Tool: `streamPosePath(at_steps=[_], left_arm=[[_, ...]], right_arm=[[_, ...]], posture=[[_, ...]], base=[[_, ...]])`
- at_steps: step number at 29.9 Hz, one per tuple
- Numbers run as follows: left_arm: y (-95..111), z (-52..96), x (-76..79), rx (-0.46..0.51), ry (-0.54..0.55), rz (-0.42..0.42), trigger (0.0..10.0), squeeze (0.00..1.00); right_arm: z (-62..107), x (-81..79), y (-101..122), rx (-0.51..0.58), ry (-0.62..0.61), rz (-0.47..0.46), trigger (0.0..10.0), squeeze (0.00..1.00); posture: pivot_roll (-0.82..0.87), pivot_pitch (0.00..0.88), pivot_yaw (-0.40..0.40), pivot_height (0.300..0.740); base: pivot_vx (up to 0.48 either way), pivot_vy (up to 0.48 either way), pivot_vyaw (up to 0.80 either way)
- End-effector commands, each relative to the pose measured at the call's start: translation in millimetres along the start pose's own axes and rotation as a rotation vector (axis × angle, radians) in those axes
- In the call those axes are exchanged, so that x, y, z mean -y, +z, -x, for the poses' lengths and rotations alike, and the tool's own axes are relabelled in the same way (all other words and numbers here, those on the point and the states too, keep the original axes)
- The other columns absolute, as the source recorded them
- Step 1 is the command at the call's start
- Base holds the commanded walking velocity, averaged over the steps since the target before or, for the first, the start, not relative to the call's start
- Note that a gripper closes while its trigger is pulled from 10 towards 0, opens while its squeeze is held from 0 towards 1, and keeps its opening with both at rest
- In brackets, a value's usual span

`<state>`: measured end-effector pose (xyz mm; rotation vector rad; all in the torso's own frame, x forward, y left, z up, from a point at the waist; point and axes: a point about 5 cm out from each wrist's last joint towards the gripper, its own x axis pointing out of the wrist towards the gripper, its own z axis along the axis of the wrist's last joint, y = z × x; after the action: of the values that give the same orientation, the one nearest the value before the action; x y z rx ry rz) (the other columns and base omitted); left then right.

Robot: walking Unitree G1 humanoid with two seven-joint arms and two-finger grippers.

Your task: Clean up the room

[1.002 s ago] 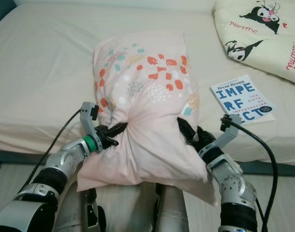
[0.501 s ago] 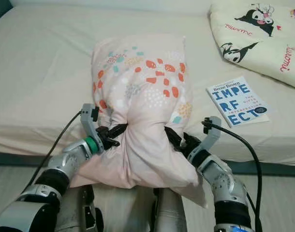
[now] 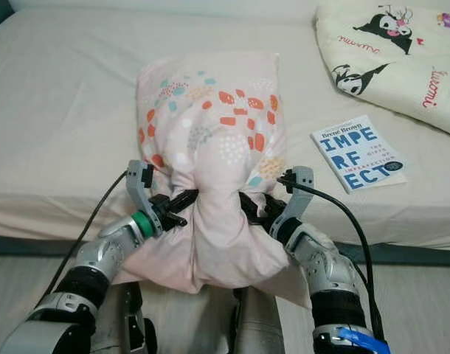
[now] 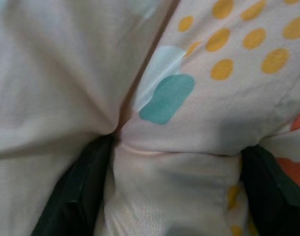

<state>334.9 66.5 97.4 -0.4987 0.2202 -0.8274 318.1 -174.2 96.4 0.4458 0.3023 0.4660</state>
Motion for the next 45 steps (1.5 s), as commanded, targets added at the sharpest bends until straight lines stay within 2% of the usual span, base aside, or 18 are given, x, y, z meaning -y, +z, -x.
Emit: streamPosePath(at_steps=[1, 7, 14, 18, 25, 26, 27, 29, 31, 34, 45], left_arm=[[-15, -12.0, 19.5, -0.057, -0.096, 0.021, 0.0, 0.00], [-15, -11.9, 21.7, -0.060, -0.089, -0.007, 0.0, 0.00], [-14, -4.9, 15.5, -0.060, -0.026, -0.063, 0.0, 0.00], [-13, -1.7, 13.7, -0.060, -0.012, -0.084, 0.0, 0.00], [-9, 0.7, 14.3, -0.048, -0.010, -0.118, 0.0, 0.00], [-9, 1.1, 15.1, -0.046, -0.009, -0.138, 0.0, 0.00], [-9, 2.1, 15.4, -0.053, 0.025, -0.212, 0.0, 0.00], [-9, 2.1, 15.4, -0.053, 0.025, -0.212, 0.0, 0.00], [-10, 3.2, 15.5, -0.051, 0.042, -0.245, 0.0, 0.00], [-12, 5.5, 16.9, -0.044, 0.044, -0.246, 0.0, 0.00], [-14, 6.8, 23.0, -0.043, 0.033, -0.279, 0.0, 0.00]], right_arm=[[-11.9, -18.3, -35, -0.138, 0.063, -0.032, 0.0, 0.00], [-10.5, -15.7, -35, -0.101, 0.042, -0.056, 0.0, 0.00], [-13.0, -14.6, -31, -0.040, -0.005, -0.058, 0.0, 0.00], [-14.5, -15.4, -34, -0.031, -0.031, -0.032, 0.0, 0.00], [-15.2, -19.4, -34, 0.000, -0.041, -0.052, 0.0, 0.00], [-14.6, -19.2, -35, 0.002, -0.049, -0.044, 0.0, 0.00], [-12.5, -16.9, -36, 0.016, -0.083, -0.010, 0.0, 0.00], [-12.5, -16.9, -36, 0.016, -0.083, -0.010, 0.0, 0.00], [-10.1, -13.3, -36, 0.020, -0.123, 0.049, 0.0, 0.00], [-6.8, -10.6, -34, 0.068, -0.171, 0.079, 0.0, 0.00], [-3.6, -14.1, -28, 0.135, -0.187, 0.124, 0.0, 0.00]], posture=[[-0.02, 0.128, 0.042, 0.594], [-0.01, 0.119, 0.041, 0.594], [-0.01, 0.105, 0.039, 0.594], [-0.01, 0.098, 0.034, 0.594], [-0.01, 0.084, 0.028, 0.594], [-0.01, 0.084, 0.028, 0.594], [-0.01, 0.084, 0.028, 0.594], [-0.01, 0.084, 0.028, 0.594], [-0.01, 0.075, 0.027, 0.594], [-0.01, 0.066, 0.024, 0.594], [-0.01, 0.065, 0.019, 0.594]], base=[[0.000, 0.000, 0.00], [0.000, 0.000, 0.00], [0.000, 0.000, 0.00], [0.000, 0.000, 0.00], [0.000, 0.000, 0.00], [0.000, 0.000, 0.00], [0.000, 0.000, 0.00], [0.000, 0.000, 0.00], [0.000, 0.000, 0.00], [0.000, 0.000, 0.00], [0.000, 0.000, 0.00]])
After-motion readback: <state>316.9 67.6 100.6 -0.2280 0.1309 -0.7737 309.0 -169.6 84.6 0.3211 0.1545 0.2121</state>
